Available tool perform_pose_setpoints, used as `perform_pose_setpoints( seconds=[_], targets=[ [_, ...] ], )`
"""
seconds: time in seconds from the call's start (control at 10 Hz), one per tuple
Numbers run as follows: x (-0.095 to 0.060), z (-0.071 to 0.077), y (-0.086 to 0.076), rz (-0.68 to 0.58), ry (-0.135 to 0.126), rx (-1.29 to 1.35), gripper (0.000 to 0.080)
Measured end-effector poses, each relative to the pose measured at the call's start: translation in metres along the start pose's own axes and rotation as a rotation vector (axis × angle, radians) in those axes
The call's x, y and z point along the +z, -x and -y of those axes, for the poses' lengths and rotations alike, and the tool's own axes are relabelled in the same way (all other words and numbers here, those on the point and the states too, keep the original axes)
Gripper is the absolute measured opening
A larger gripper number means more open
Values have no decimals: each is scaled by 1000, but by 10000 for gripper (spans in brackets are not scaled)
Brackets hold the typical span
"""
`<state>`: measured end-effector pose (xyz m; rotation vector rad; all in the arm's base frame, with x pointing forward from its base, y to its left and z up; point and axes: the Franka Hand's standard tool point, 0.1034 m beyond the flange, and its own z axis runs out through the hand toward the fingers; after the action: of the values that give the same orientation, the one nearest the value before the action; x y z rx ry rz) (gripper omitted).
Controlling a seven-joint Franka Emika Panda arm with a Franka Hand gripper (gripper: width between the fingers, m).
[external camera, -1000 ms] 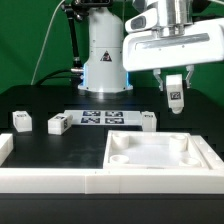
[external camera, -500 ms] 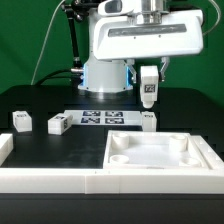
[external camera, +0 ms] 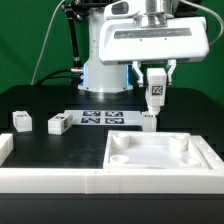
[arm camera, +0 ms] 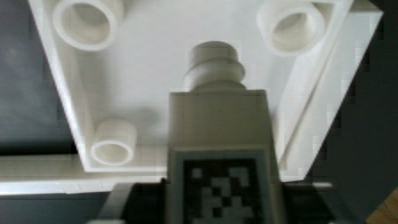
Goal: Assemble one leg
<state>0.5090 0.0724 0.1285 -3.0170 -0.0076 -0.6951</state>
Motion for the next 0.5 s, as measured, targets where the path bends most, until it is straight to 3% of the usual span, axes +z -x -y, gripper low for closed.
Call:
perform_pose_setpoints(
  seconds=[0.3,0.5],
  targets=[
    [23,11,-43,-29,-9,-27,290],
    [41,14,-56,-58,-7,-52,290]
  ],
)
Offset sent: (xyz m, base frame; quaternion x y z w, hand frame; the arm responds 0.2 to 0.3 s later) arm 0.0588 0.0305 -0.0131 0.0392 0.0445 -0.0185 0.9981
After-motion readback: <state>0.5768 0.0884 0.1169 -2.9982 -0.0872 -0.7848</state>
